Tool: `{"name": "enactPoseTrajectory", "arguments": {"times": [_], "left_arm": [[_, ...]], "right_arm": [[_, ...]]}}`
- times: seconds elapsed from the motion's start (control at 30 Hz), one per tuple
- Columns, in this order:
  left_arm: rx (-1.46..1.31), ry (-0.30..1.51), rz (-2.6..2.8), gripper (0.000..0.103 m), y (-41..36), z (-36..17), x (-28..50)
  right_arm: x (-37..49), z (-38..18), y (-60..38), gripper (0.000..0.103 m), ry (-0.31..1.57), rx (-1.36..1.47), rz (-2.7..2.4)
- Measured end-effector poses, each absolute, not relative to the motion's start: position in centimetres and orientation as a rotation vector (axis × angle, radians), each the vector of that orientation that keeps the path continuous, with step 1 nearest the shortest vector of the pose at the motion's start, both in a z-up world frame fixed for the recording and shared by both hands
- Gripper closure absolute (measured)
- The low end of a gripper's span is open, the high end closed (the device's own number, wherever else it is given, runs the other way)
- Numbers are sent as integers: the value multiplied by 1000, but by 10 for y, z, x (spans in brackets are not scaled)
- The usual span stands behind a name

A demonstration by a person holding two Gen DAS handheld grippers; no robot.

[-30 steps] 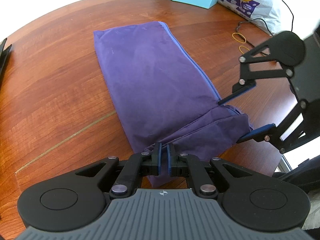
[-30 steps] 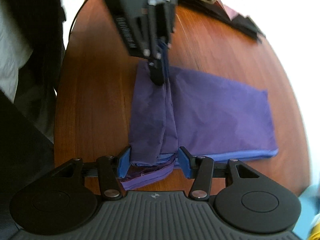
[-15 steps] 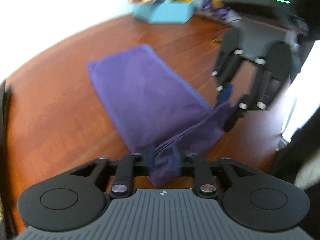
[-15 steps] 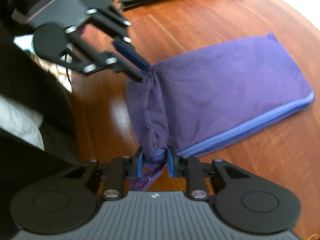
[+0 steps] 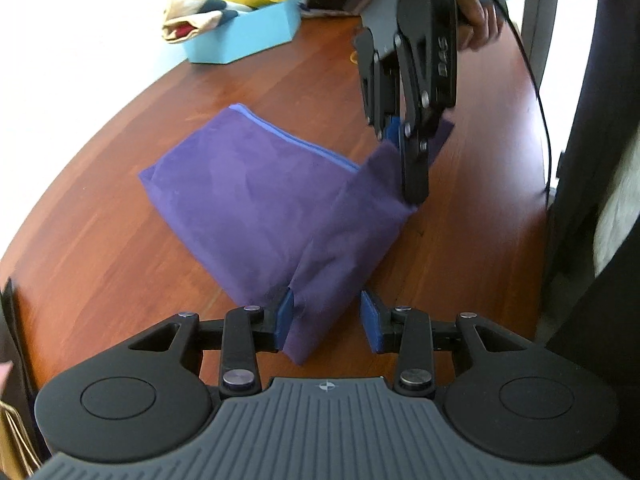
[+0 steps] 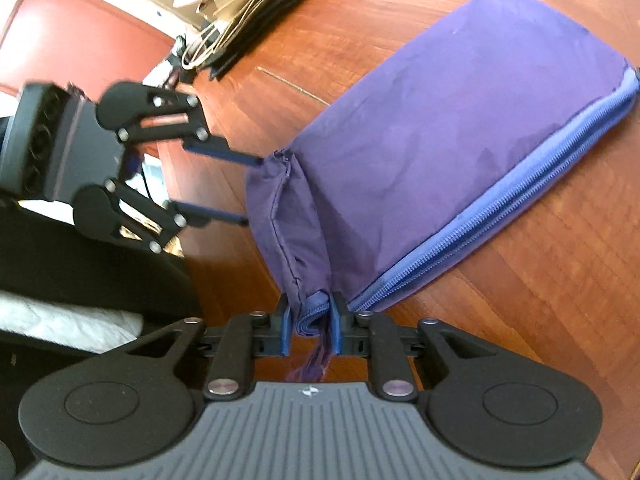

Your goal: Fold shopping bag

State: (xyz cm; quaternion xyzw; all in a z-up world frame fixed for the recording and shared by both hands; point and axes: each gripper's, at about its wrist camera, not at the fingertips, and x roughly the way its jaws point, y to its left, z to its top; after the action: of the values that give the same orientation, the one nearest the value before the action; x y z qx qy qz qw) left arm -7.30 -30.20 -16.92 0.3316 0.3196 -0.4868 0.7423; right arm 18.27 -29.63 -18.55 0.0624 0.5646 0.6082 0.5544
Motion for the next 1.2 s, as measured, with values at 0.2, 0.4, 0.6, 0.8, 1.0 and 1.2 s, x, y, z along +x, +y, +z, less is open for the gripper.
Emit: {"name": "enactPoseTrajectory", "arguments": {"times": [0.2,0.4,0.6,0.8,1.0,1.2], "left_arm": [[818,701,-1092,81,-309,-176,-72],[790,787,-1115,90,-315,-173,-57],[695,910,-1137,90,-315,-174,-37],[640,976,-1153,90,-314,-174,-27],[612,1021,-1174,90,-316,-174,-16],[599,1054,-1202,90,-316,-173,-8]], "right_arm": [[191,-192,-307,82,1355,260,1423],[165,-158,-315,65,1178,92,1340],[116,-116,-313,60,910,-162,1227],[80,-89,-300,57,706,-267,1201],[62,-92,-274,57,636,-402,1220],[54,-107,-260,58,577,-533,1202]]}}
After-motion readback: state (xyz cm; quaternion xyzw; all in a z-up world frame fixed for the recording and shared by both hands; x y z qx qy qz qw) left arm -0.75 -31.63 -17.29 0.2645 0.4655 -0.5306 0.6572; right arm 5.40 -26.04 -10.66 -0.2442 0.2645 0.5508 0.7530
